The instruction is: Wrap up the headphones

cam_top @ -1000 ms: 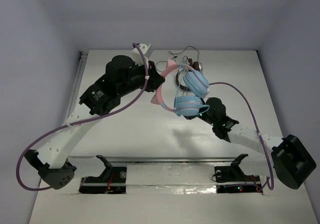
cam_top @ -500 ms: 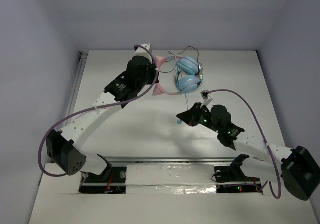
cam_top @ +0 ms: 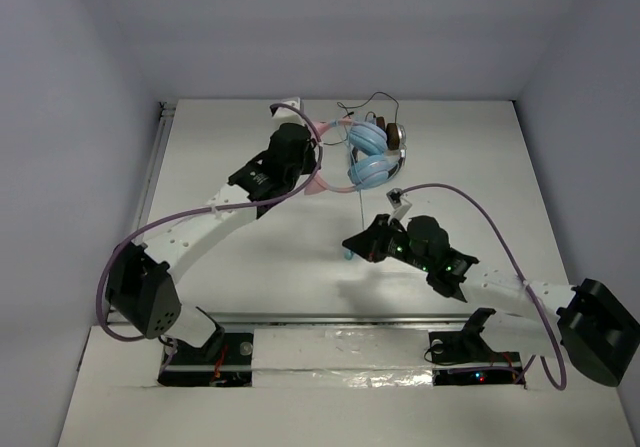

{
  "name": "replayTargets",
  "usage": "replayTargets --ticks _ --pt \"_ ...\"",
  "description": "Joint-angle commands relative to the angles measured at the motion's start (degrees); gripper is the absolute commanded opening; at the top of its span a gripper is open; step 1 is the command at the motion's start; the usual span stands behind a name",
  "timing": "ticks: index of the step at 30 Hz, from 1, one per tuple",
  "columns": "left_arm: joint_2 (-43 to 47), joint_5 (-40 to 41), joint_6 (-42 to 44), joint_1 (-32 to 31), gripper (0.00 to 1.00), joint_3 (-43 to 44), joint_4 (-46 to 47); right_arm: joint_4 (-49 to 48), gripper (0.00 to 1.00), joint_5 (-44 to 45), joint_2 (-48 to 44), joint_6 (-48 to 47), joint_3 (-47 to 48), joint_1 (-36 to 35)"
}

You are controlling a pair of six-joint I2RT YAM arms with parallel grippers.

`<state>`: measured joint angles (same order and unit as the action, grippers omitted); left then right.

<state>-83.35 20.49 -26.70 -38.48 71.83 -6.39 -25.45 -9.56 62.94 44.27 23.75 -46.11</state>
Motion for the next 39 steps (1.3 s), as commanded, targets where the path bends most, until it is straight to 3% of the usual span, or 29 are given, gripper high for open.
replayTargets --ticks 1,14,26,39 --pt "0.39 4.21 -4.5 0.95 0.0 -1.6 10.78 -3.9 0.0 -1.33 -0.62 0.55 2.18 -1.09" --pt "1.44 4.21 -8.81 -3.97 0.0 -14.79 16.41 -16.2 0.0 1.82 5.52 6.96 9.12 -1.09" --pt "3.98 2.71 -14.17 -9.95 0.0 -19.89 15.71 -20.69 0.02 20.54 9.92 15.93 8.42 -1.09" --pt "5.66 3.94 -15.05 -10.48 0.0 -18.84 12.9 -10.59 0.06 33.81 12.47 17.52 11.05 -2.32"
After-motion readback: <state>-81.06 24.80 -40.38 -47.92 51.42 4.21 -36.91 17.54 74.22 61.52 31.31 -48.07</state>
